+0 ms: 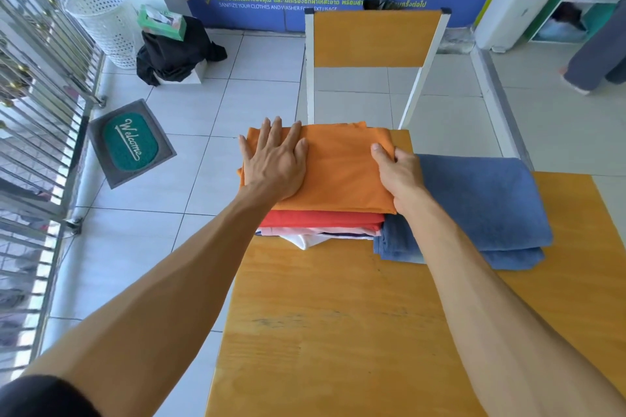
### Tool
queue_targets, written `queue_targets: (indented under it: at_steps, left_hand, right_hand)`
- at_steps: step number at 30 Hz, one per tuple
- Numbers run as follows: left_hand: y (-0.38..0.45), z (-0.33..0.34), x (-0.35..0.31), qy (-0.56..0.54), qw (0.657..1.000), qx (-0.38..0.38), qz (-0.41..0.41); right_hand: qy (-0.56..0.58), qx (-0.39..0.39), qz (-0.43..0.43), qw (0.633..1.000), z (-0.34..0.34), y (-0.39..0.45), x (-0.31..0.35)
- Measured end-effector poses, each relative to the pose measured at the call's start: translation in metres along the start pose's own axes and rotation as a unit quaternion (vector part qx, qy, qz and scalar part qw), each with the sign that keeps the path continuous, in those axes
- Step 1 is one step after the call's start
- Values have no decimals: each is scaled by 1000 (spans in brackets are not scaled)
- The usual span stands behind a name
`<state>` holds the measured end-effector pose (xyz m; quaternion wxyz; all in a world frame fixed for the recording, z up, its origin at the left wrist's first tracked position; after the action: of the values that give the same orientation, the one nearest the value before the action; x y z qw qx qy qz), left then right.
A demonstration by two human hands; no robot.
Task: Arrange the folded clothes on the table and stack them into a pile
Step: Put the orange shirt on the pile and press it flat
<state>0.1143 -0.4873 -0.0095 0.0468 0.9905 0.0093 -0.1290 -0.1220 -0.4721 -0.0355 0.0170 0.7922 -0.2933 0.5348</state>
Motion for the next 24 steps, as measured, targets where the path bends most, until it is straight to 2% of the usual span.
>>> queue_targets:
  at_steps: [4, 11, 17, 20, 24]
  left_hand:
    - [4, 0, 0, 26, 999, 13, 14]
    - [-1, 1, -3, 37, 999, -7, 14]
    - [-3, 0, -4, 33, 999, -28, 18]
    - [-4, 0, -4, 27, 999, -32, 14]
    - [-4, -1, -4, 24, 999, -36, 13]
  right_hand:
    - [-15, -4, 25, 1000, -8, 12, 16]
    - [-36, 37, -17, 999, 8, 19, 41]
    - [-72, 23, -55, 996, 11, 32, 47]
    - [-105, 16, -45, 993, 12, 35, 47]
    - [-132, 78, -27, 988, 21, 27, 60]
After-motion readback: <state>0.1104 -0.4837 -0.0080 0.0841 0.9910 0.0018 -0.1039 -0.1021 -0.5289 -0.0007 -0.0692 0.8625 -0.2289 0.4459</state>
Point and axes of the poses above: each hand's wrist, its own y-axis towards the middle knuckle, its own z-axis out of the palm, x = y × z, the point moved 7 cm from there along y, towards the middle knuckle, and after that the axes turned 9 degrees about -x, right-handed, at the moved point
